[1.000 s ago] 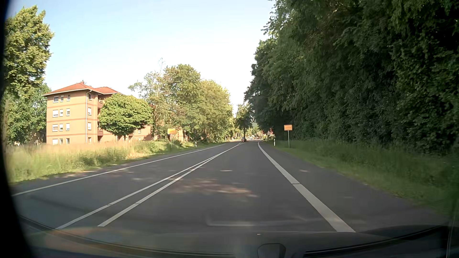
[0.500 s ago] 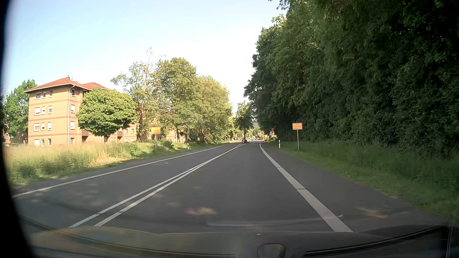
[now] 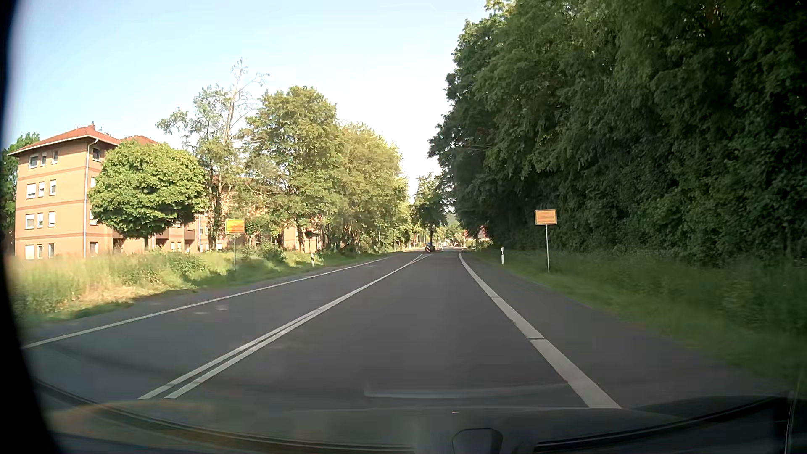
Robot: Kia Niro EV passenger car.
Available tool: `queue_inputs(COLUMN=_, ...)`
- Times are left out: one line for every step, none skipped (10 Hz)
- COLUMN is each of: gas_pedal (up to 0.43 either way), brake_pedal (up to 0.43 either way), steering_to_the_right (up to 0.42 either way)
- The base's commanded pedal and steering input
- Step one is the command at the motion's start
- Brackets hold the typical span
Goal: Follow the waypoints while adhering to traffic rules and regulations
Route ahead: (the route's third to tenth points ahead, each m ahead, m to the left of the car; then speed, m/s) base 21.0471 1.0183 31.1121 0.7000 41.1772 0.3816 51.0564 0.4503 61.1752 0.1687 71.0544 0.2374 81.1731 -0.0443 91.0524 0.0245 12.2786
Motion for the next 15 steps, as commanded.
queue_inputs(gas_pedal=0.000, brake_pedal=0.067, steering_to_the_right=0.001)
queue_inputs(gas_pedal=0.000, brake_pedal=0.037, steering_to_the_right=0.000)
queue_inputs(gas_pedal=0.000, brake_pedal=0.006, steering_to_the_right=0.000)
queue_inputs(gas_pedal=0.000, brake_pedal=0.006, steering_to_the_right=0.001)
queue_inputs(gas_pedal=0.000, brake_pedal=0.006, steering_to_the_right=0.001)
queue_inputs(gas_pedal=0.000, brake_pedal=0.006, steering_to_the_right=0.003)
queue_inputs(gas_pedal=0.000, brake_pedal=0.006, steering_to_the_right=0.002)
queue_inputs(gas_pedal=0.000, brake_pedal=0.006, steering_to_the_right=0.003)
queue_inputs(gas_pedal=0.047, brake_pedal=0.006, steering_to_the_right=0.004)
queue_inputs(gas_pedal=0.118, brake_pedal=0.006, steering_to_the_right=0.004)
queue_inputs(gas_pedal=0.118, brake_pedal=0.006, steering_to_the_right=0.003)
queue_inputs(gas_pedal=0.118, brake_pedal=0.006, steering_to_the_right=0.004)
queue_inputs(gas_pedal=0.118, brake_pedal=0.006, steering_to_the_right=0.005)
queue_inputs(gas_pedal=0.130, brake_pedal=0.006, steering_to_the_right=0.005)
queue_inputs(gas_pedal=0.130, brake_pedal=0.006, steering_to_the_right=0.005)
